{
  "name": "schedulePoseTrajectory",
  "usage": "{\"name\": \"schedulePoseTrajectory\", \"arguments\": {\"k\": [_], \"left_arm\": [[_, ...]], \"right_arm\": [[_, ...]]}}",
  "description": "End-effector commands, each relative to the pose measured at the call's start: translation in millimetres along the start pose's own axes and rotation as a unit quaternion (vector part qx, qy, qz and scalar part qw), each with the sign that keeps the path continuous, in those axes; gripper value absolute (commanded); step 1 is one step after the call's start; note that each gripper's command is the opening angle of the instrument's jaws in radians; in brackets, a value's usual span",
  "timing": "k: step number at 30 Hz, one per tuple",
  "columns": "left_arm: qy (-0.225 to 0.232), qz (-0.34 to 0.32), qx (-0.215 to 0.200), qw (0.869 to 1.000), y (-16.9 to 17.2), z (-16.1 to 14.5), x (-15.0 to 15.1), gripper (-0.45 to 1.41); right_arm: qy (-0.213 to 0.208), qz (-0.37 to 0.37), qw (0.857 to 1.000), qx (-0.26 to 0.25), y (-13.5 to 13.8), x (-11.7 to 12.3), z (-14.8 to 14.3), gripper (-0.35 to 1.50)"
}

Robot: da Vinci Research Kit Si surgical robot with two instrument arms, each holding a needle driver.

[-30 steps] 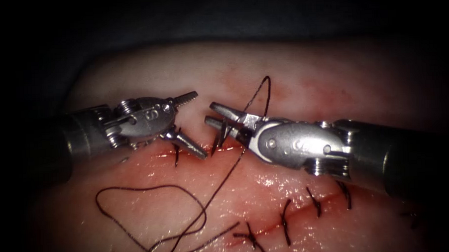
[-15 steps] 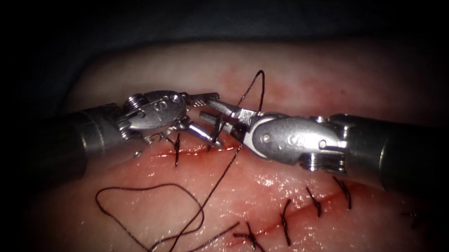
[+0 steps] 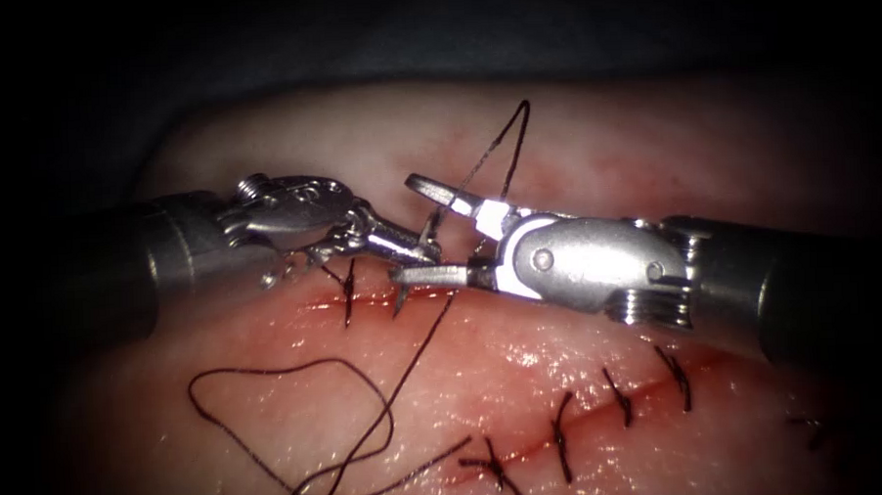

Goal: Wound Closure
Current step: Pass the needle back to the left to re-adjust, then grab the needle with the right gripper.

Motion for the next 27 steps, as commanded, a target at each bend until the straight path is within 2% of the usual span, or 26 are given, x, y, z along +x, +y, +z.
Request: {"name": "schedulePoseTrajectory", "arguments": {"k": [1,3,6,11,12,15,18,20,22,23,24,25,26,27], "left_arm": [[-0.001,-0.001,-0.003,1.0,-0.5,0.3,1.0,-0.45],[0.009,-0.017,-0.006,1.0,-0.7,0.0,1.5,-0.45],[0.011,-0.03,-0.011,0.999,-1.2,-0.2,1.8,-0.45],[0.012,-0.032,-0.011,0.999,-1.4,-0.4,1.6,-0.45],[0.013,-0.026,-0.008,1.0,-1.4,-0.5,1.5,-0.45],[0.013,-0.015,-0.003,1.0,-1.3,-0.6,1.5,-0.45],[0.015,0.0,0.004,1.0,-1.3,-0.7,1.4,-0.45],[0.015,0.009,0.005,1.0,-1.3,-0.6,1.3,-0.45],[0.015,0.013,0.006,1.0,-1.2,-0.6,1.2,-0.45],[0.015,0.015,0.006,1.0,-1.2,-0.6,1.2,-0.45],[0.015,0.018,0.006,1.0,-1.2,-0.6,1.3,-0.45],[0.015,0.018,0.006,1.0,-1.2,-0.6,1.3,-0.45],[0.016,0.021,0.006,1.0,-1.2,-0.6,1.4,-0.45],[0.016,0.021,0.008,1.0,-1.2,-0.6,1.4,-0.45]], "right_arm": [[0.004,0.017,1.0,0.006,0.3,0.0,1.2,1.2],[0.008,0.039,0.999,0.014,0.4,-0.2,1.1,1.21],[0.008,0.061,0.998,0.017,0.0,-0.3,1.1,1.11],[0.006,0.101,0.995,0.019,0.1,-0.8,1.2,0.68],[0.001,0.108,0.994,0.015,-0.1,-1.1,1.4,0.44],[-0.007,0.119,0.993,0.008,-0.4,-1.3,1.5,0.1],[-0.023,0.138,0.99,-0.007,-0.5,-1.6,1.7,-0.16],[-0.025,0.141,0.99,-0.01,-0.4,-1.8,2.0,-0.25],[-0.025,0.141,0.99,-0.011,-0.3,-1.8,2.1,-0.28],[-0.025,0.143,0.989,-0.012,-0.4,-1.8,2.3,-0.16],[-0.025,0.143,0.989,-0.012,-0.7,-1.9,2.5,0.17],[-0.025,0.142,0.99,-0.013,-0.9,-2.0,2.6,0.34],[-0.024,0.141,0.99,-0.013,-1.0,-2.0,2.7,0.42],[-0.025,0.14,0.99,-0.013,-1.2,-2.1,2.7,0.42]]}}
